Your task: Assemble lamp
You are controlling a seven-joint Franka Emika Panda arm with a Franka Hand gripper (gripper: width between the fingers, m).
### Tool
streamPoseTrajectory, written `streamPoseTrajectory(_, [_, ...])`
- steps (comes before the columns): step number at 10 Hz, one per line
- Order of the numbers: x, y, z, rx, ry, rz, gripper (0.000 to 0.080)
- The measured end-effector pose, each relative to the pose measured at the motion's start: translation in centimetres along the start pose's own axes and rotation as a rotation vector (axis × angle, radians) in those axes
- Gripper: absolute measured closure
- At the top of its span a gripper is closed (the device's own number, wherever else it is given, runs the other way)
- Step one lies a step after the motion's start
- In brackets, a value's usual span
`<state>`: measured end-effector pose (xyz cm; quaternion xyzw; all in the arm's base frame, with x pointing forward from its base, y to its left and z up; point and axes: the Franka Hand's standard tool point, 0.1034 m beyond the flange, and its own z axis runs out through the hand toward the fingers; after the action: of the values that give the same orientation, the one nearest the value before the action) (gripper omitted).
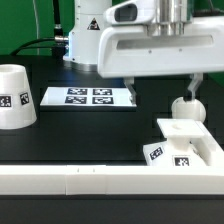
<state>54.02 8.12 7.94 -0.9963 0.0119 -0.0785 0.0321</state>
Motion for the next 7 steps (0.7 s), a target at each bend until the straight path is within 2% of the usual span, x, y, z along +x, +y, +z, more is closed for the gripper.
streamPoseTrajectory(1, [-1.2,-0.9,-0.4,0.009,-0.009,0.027,0.01])
streamPoseTrajectory(2, [-1.7,-1.9,-0.5,0.014,-0.008,0.031,0.01])
streamPoseTrajectory(3, [-1.7,-2.2,-0.4,0.016,0.005,0.024,0.01])
streamPoseTrajectory(6, [-1.7,-2.0,-0.4,0.015,0.003,0.022,0.01])
streamPoseTrajectory(7, [-2.3,-2.3,0.1,0.015,-0.009,0.064,0.01])
